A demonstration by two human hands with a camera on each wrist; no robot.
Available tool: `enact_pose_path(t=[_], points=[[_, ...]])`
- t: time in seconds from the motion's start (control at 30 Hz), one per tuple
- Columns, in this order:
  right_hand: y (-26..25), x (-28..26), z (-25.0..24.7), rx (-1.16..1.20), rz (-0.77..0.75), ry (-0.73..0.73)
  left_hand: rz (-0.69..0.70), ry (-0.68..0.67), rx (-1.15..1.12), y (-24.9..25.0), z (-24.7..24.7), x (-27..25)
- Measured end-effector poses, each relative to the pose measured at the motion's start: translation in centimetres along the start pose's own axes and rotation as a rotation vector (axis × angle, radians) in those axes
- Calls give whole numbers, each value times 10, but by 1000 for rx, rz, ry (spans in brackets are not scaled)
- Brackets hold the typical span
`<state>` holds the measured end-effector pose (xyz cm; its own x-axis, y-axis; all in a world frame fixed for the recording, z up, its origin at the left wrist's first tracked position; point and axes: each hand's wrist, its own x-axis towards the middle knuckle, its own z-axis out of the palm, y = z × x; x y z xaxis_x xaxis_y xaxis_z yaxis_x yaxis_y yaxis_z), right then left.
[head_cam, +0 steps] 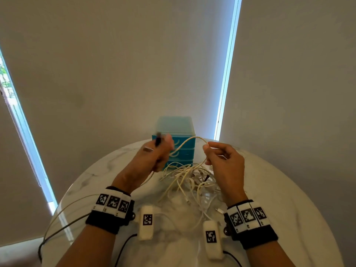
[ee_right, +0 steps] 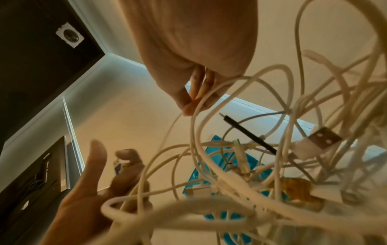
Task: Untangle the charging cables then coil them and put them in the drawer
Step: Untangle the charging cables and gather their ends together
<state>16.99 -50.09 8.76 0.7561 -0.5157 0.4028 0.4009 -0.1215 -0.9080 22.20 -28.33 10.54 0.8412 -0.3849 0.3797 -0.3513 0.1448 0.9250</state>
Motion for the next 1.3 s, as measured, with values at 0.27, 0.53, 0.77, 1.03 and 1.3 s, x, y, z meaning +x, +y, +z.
enact_pose_path(t=[0.27,0.53,0.77,1.03,1.3], points=[[-11,0,11,394,123,-146,54,-87,486,-9,13,0],[-12,-3,10,382,91,-306,146,41,552,-9,19,1],[18,3,0,-418,14,-545,191,308,277,-12,5,5],[11,-7,11,-343,-88,-448,191,196,181,-4,24,-1],[3,-2,5,-241,-208,-183,97,-7,458,-18,16,4]])
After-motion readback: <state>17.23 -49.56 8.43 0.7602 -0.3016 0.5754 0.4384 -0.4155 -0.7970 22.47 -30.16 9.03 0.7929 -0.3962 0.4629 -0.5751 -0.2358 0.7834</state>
